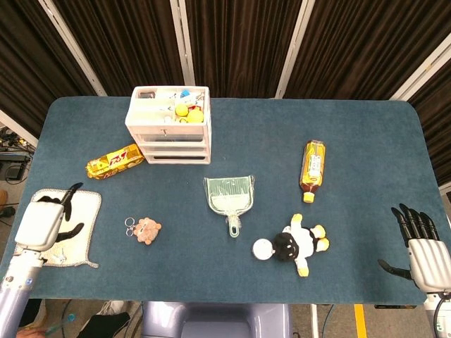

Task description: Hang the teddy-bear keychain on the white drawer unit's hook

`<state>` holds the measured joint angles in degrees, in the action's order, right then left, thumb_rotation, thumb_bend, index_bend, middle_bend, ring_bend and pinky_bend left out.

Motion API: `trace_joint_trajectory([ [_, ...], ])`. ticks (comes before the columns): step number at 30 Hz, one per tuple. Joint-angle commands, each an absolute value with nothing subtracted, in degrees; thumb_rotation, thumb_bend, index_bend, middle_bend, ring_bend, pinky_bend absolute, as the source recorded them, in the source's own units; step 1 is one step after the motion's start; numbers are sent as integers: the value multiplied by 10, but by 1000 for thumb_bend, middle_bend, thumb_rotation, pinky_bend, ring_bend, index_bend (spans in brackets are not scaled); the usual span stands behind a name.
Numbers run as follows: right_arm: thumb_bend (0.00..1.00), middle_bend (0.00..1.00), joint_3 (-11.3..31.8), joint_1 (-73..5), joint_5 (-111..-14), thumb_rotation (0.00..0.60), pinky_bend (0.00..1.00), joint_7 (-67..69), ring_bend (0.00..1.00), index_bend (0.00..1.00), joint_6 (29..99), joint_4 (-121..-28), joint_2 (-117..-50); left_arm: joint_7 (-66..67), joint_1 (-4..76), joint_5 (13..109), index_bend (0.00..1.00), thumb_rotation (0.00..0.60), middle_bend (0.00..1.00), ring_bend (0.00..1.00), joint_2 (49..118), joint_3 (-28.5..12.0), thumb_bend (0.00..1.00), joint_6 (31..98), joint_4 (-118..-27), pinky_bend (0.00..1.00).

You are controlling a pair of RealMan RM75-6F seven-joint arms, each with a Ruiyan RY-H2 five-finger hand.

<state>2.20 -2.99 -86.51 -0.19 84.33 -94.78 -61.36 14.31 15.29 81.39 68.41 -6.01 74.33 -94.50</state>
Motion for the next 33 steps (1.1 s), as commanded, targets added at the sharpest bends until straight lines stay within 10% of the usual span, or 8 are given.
trace_joint_trajectory([
  [1,0,0,23,-30,-863,600,0,-2,0,0,842,-947,-614,176,199,760,320,600,945,824,686,-81,240,668,-940,690],
  [13,0,0,25,-30,-864,600,0,4,0,0,846,-942,-617,285,283,681,398,600,994,865,727,-73,226,539,-871,723],
  [33,0,0,28,-30,-859,600,0,5,0,0,847,-944,-617,324,311,672,393,600,990,864,836,-39,226,539,-801,723],
])
